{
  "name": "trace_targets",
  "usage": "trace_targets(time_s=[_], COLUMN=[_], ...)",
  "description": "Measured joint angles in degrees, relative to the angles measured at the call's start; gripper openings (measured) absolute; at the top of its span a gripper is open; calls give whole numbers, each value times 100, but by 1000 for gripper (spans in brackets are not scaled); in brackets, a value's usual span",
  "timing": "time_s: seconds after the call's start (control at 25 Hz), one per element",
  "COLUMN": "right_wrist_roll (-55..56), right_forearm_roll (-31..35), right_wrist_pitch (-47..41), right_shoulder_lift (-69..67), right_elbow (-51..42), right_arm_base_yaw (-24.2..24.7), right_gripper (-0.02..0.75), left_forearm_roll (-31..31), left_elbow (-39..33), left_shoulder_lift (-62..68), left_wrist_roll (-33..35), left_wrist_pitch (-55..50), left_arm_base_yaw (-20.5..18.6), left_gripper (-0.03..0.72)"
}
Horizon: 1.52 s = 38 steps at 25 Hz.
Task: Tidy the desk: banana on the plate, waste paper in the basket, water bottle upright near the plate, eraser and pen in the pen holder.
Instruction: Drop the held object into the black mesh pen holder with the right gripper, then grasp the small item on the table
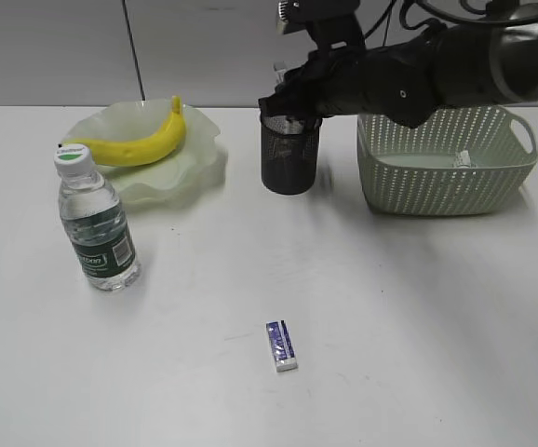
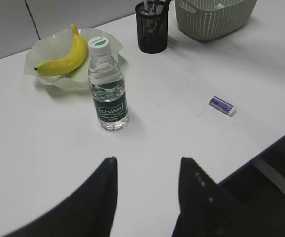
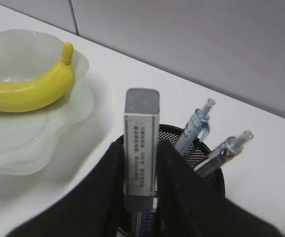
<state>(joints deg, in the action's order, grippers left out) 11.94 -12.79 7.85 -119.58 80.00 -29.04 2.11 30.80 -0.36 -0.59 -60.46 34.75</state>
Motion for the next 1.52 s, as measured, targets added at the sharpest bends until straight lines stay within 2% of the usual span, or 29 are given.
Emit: trace_targets(time_s=[0.2, 0.32, 0.44, 0.6, 0.8, 0.92, 1.16, 1.52], right_wrist_roll=[7, 7, 7, 7, -61, -204, -386, -631], right_forearm_roll=[5, 94, 152, 265, 391, 456, 733, 984], right_wrist_pitch=[88, 10, -426, -1881, -4428, -5432, -5926, -6078], right_shoulder_lift=[-5, 62, 372, 1057, 1845, 2255, 3431, 5801], right_elbow=[97, 112, 112, 118, 118, 34, -869, -3265], right_arm_base_yaw=[0, 0, 0, 0, 0, 0, 0, 0], right_gripper=[279, 290, 291, 292, 290, 278, 258, 256], left_forearm_roll=[0, 0, 0, 0, 0, 0, 0, 0], left_elbow=[0, 0, 0, 0, 0, 0, 0, 0], left_shoulder_lift=[0, 0, 0, 0, 0, 0, 0, 0], left_wrist_roll=[0, -5, -11, -11, -11, -11, -11, -11], left_wrist_pitch=[0, 0, 0, 0, 0, 0, 0, 0], left_arm_base_yaw=[0, 0, 0, 0, 0, 0, 0, 0], left_gripper=[309, 309, 309, 309, 309, 309, 309, 309])
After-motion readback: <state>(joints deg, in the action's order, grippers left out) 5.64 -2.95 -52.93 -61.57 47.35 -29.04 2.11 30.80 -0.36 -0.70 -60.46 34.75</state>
